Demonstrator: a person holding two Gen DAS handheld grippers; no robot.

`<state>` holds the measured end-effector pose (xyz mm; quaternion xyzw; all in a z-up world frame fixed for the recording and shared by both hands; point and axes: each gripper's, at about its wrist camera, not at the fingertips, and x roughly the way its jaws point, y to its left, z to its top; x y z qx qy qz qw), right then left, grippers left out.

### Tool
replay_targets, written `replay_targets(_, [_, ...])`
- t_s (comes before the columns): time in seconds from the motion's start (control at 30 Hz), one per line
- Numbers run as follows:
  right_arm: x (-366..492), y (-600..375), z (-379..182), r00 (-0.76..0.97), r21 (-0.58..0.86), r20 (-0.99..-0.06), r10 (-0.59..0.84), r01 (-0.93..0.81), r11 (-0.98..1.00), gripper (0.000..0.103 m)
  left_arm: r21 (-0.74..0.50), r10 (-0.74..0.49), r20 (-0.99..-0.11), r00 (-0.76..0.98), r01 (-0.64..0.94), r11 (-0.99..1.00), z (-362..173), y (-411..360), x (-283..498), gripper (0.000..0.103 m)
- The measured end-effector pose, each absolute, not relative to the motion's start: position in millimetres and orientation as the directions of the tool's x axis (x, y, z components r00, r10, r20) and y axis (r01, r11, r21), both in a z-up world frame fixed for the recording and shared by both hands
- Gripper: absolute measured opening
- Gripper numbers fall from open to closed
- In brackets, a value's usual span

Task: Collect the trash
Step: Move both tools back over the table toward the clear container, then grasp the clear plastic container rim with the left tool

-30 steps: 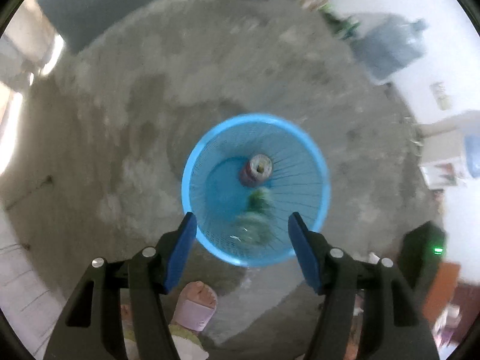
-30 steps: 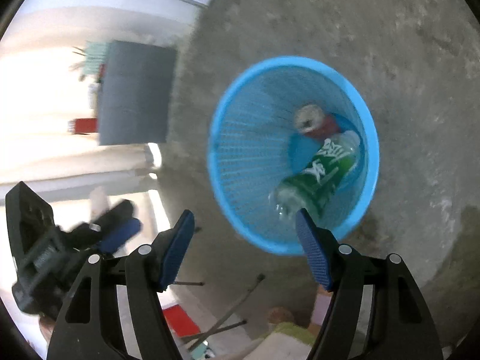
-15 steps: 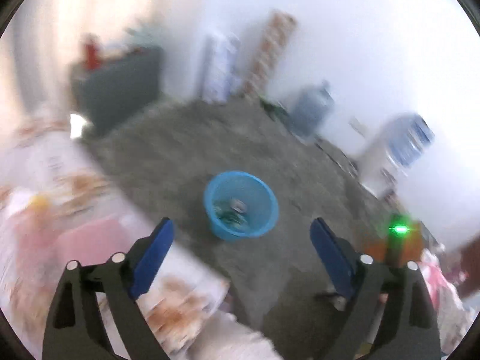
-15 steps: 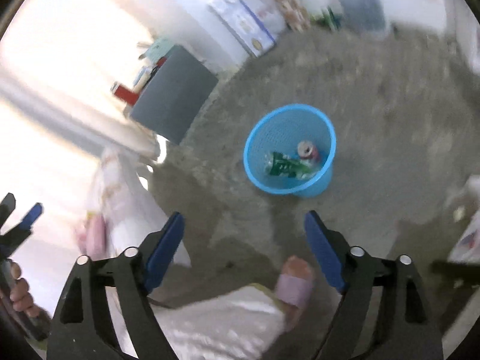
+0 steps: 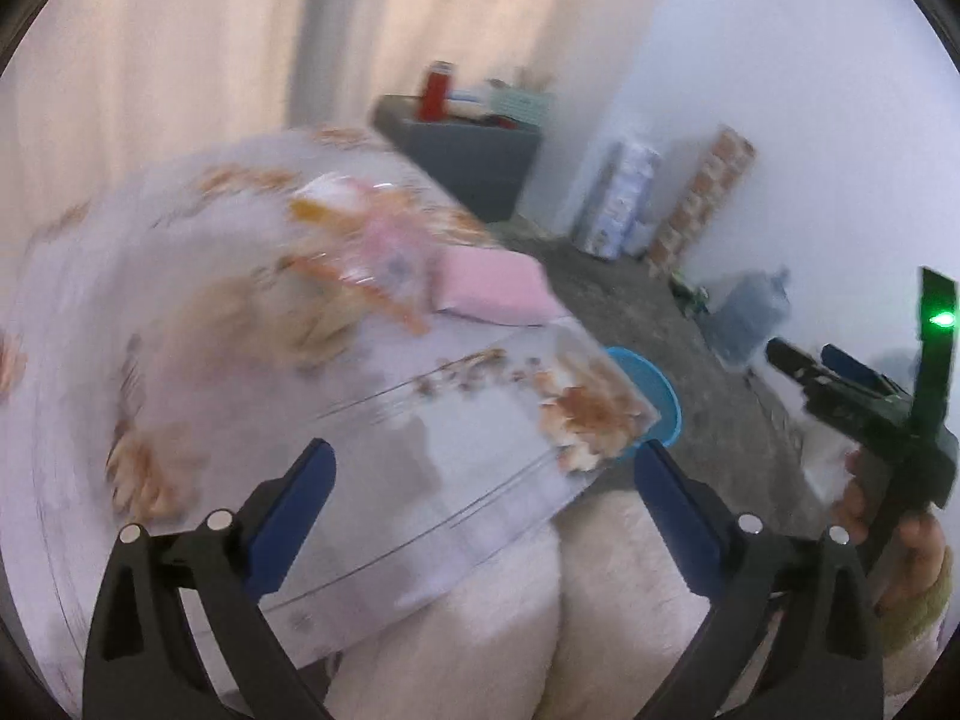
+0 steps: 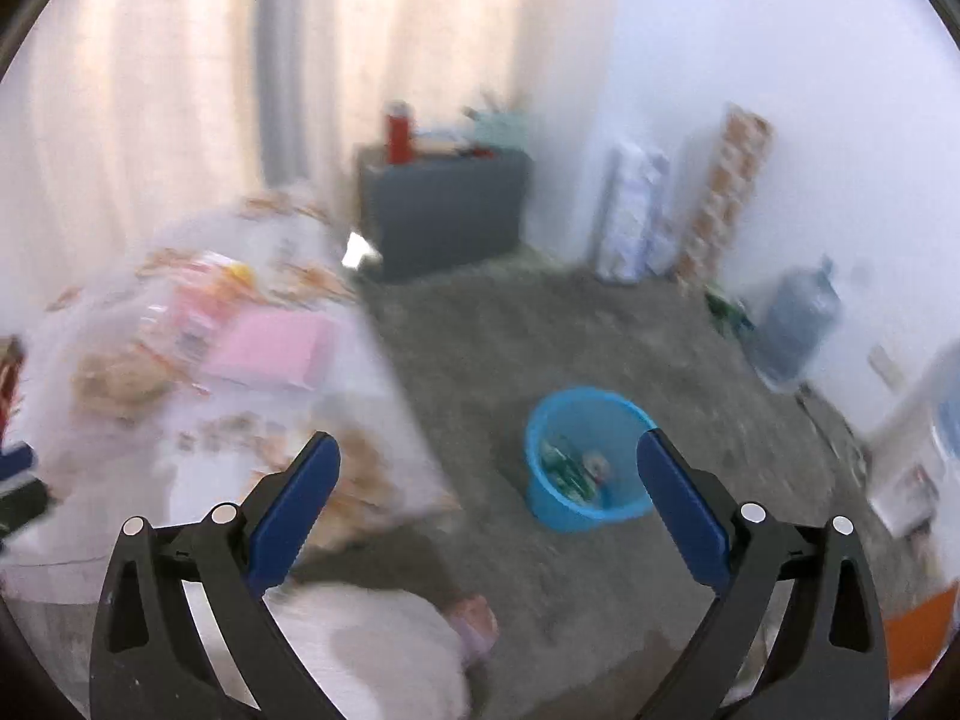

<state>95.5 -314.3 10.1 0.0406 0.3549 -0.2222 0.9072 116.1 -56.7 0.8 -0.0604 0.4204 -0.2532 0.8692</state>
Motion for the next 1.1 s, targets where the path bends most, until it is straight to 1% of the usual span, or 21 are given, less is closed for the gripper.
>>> replay_targets(0.07, [100,-298,19,0.700,-0.073,-0.624,-0.348,0.391,0.918,0.095,-0.333,-0.470,-0.695,0.544,0.335,0.881,-2,-36,117,0.098])
replay_targets(0.1, [102,-287,26,0.730,-0.062,-0.608,-0.311,0.347,0.936,0.095,-0.345,-0.472,-0.690,0.548,0.325,0.881,-2,-27,114,0.098])
replay_targets(0.13, [106,-281,27,0.756,-0.037,-0.602,-0.258,0.297,0.954,0.095,-0.367,-0.483,-0.680,0.552,0.315,0.875,-3,-15,115,0.098])
replay_targets(0.2, [114,-270,28,0.794,0.062,-0.600,-0.103,0.175,0.983,0.095,-0.400,-0.491,-0.658,0.571,0.287,0.870,-3,7,117,0.098])
replay_targets(0.27, [123,-263,21,0.798,0.160,-0.602,0.012,0.106,0.982,0.095,-0.415,-0.493,-0.631,0.599,0.276,0.867,-3,23,119,0.098])
replay_targets(0.4, [136,-248,9,0.749,0.212,-0.660,0.048,0.124,0.969,0.095,-0.351,-0.431,-0.598,0.676,0.263,0.899,4,40,119,0.098])
replay_targets(0.47, [143,-247,3,0.728,0.255,-0.679,0.091,0.118,0.960,0.095,-0.311,-0.401,-0.598,0.694,0.260,0.914,4,44,129,0.098])
replay_targets(0.53, [144,-244,2,0.709,0.272,-0.696,0.111,0.117,0.955,0.095,-0.229,-0.313,-0.639,0.702,0.214,0.950,1,39,149,0.098])
replay_targets(0.63, [143,-238,1,0.697,0.255,-0.710,0.103,0.117,0.960,0.095,-0.124,-0.191,-0.689,0.699,0.146,0.982,-8,24,181,0.098])
replay_targets(0.7, [142,-226,2,0.687,0.233,-0.721,0.090,0.118,0.965,0.095,-0.066,-0.089,-0.707,0.701,0.060,0.996,-14,15,198,0.098])
replay_targets(0.73, [142,-225,-1,0.680,0.220,-0.729,0.079,0.124,0.968,0.095,-0.061,-0.061,-0.712,0.699,0.025,0.998,-17,11,206,0.098])
replay_targets(0.8, [141,-226,-6,0.658,0.213,-0.749,0.074,0.133,0.968,0.095,-0.066,-0.046,-0.728,0.684,-0.003,0.998,-23,4,217,0.098])
replay_targets(0.9, [142,-235,-17,0.625,0.246,-0.774,0.100,0.151,0.957,0.095,-0.027,0.006,-0.743,0.670,-0.039,0.999,-31,-9,223,0.098])
replay_targets(0.97, [142,-236,-18,0.621,0.250,-0.777,0.105,0.150,0.957,0.095,0.011,0.048,-0.743,0.668,-0.060,0.998,-39,-15,224,0.098])
replay_targets(1.0, [142,-236,-17,0.624,0.251,-0.774,0.108,0.146,0.957,0.095,0.048,0.087,-0.744,0.662,-0.076,0.996,-44,-19,226,0.098])
replay_targets(1.1, [139,-234,-15,0.635,0.259,-0.764,0.119,0.131,0.957,0.095,0.055,0.098,-0.755,0.648,-0.086,0.995,-56,-20,227,0.098])
